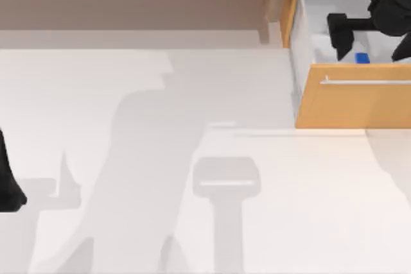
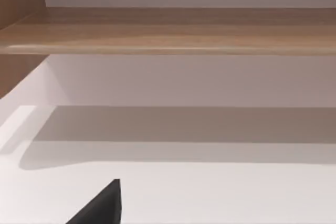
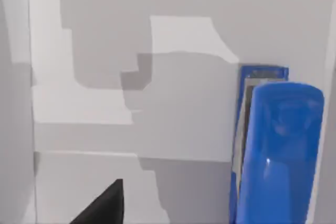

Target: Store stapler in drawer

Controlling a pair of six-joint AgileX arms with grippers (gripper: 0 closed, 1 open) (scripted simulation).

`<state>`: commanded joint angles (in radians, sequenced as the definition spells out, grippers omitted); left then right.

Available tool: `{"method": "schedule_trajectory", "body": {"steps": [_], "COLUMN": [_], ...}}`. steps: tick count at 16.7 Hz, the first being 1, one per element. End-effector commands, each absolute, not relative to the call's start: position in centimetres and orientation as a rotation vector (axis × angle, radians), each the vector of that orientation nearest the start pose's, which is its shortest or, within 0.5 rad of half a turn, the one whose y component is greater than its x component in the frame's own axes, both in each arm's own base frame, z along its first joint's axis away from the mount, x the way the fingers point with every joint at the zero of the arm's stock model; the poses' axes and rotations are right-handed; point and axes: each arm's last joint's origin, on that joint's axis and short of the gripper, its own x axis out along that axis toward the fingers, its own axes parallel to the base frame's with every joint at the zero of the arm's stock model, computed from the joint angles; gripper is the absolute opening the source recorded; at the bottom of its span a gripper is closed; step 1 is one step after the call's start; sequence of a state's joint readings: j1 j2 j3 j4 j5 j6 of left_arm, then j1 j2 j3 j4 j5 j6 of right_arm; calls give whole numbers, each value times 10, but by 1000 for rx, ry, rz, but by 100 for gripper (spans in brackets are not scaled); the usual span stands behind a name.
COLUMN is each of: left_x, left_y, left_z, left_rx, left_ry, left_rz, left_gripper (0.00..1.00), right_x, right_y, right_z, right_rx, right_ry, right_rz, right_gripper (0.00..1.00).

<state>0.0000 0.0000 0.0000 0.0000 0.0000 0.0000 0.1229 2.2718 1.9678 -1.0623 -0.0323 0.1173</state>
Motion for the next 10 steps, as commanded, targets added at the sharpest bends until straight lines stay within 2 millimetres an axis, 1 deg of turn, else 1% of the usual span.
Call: {"method": "schedule_trajectory", "body": {"steps": [3,5,7,10], "left_x": [106,106,106,106], "left_y": [-1,-1,-1,-1], "left_z": [160,160,160,160], "left_rx": [0,0,0,0], "left_ry": [0,0,0,0], "left_rz": [0,0,0,0], "left_gripper": [100,100,100,100], "right_x": [454,445,435,411], "right_y": [65,74,90,119], "right_z": [217,228,230,220], "right_rx": [-18,-88,-188,-370], "right_ry": [1149,983,813,555], "right_rz": [163,248,342,468], "right_gripper": [100,100,100,100]}}
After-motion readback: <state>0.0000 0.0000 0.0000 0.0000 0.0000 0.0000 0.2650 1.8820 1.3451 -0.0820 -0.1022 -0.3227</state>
